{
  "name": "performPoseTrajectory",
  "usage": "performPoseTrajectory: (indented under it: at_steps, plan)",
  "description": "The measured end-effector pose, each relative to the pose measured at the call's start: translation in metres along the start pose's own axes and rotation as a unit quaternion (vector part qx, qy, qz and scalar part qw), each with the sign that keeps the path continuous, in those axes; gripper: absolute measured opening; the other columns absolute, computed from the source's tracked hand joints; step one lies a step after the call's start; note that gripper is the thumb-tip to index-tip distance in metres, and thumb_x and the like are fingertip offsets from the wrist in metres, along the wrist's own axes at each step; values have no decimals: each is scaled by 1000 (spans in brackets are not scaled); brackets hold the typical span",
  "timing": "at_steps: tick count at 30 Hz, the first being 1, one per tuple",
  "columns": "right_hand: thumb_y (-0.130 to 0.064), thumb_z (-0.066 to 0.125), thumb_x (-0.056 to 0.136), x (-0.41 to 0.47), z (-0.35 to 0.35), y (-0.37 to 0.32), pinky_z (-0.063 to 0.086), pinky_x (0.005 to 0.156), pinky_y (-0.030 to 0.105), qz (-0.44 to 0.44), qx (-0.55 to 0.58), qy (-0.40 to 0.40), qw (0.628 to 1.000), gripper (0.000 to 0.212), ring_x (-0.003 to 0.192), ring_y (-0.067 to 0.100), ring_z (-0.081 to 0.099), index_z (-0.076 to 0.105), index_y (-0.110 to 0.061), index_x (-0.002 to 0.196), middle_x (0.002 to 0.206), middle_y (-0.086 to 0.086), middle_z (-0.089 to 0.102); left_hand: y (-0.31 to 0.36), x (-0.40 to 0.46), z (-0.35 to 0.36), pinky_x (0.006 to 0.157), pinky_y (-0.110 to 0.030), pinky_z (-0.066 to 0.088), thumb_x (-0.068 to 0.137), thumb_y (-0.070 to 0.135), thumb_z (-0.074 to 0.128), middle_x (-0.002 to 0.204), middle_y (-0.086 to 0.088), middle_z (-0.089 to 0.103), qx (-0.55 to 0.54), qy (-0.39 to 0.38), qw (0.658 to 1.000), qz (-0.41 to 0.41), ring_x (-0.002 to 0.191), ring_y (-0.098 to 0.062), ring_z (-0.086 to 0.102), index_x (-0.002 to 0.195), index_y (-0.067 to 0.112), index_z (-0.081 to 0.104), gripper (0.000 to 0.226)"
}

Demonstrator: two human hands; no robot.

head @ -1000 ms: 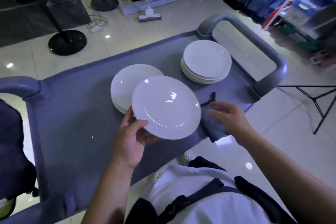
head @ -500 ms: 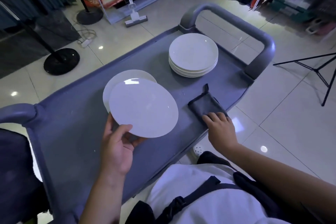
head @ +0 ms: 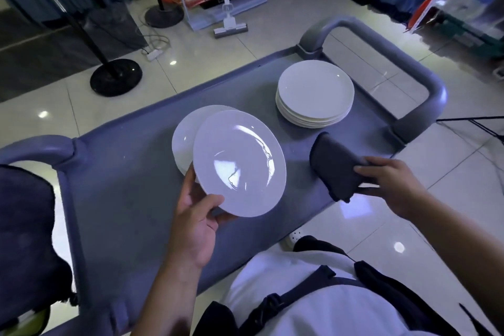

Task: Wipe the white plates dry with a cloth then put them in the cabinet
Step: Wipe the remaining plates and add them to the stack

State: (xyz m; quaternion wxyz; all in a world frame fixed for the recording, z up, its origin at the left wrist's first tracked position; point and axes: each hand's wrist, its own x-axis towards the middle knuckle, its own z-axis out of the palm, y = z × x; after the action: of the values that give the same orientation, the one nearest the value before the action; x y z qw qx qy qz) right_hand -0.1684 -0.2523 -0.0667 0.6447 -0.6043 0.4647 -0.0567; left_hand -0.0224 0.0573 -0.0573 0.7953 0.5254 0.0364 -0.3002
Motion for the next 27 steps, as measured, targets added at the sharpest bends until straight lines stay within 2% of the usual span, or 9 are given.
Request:
performPoseTrajectory:
  at_steps: [3,7,10,12,14,19,22,25,27]
  plan:
    - [4,57,94,0,2,-34,61,63,34,6,79,-37,996,17,76,26,70,71,-1,103,92,16,70,-1,1,9,60,-36,58,68,-4,56,116,3,70,1,6,1000,-8,93,-20,65,137,29,59,77]
    - [9,60,91,-8,25,-76,63,71,35,-113,66,-53,990,23,85,28,73,72,-8,102,93,9,74,-1,3,25,60,-37,57,66,-5,54,115,0,68,9,0,1000,-7,90,-16,64,131,34,64,76]
    - [9,69,84,-10,60,-88,54,83,19,-302,-83,-38,949,39,93,6,68,71,-27,98,106,-5,67,1,6,37,70,-46,58,69,-4,55,121,-1,65,33,0,999,2,98,-19,64,135,39,61,80]
    - [4,73,83,-5,85,-84,46,88,12,-373,-194,-93,903,41,106,-6,59,70,-30,107,120,-8,61,4,9,47,71,-45,58,71,-5,54,115,0,67,33,0,999,12,94,-19,62,138,39,58,80]
    - [-3,73,84,5,104,-77,48,96,23,-385,-238,-160,877,44,115,-1,56,68,-23,123,134,-8,55,8,10,56,71,-45,58,73,-6,53,113,0,69,34,-1,999,24,92,-18,63,138,38,58,79]
    - [-40,76,82,16,126,-96,55,90,42,-249,-255,-233,905,74,103,14,62,42,-34,147,129,-9,55,14,10,74,71,-44,60,74,-4,54,117,0,73,107,6,993,44,102,-19,68,136,47,58,80]
    - [-49,70,86,19,132,-112,50,84,37,-283,-354,-161,877,58,97,23,61,51,-22,134,116,-2,59,13,13,92,74,-47,61,75,-3,55,121,-2,72,145,7,988,48,110,-22,66,138,48,56,81]
    - [-39,56,96,20,135,-126,41,79,34,-319,-416,-110,844,30,95,29,58,53,-15,115,122,2,53,17,21,114,73,-44,61,76,-1,56,120,-1,73,174,14,983,64,110,-19,67,140,49,54,81]
    - [-28,48,99,28,133,-139,35,77,33,-318,-394,-112,855,12,88,28,51,52,-16,101,124,2,49,20,28,127,75,-46,63,80,-3,58,121,1,72,201,24,976,78,109,-17,68,142,52,51,82]
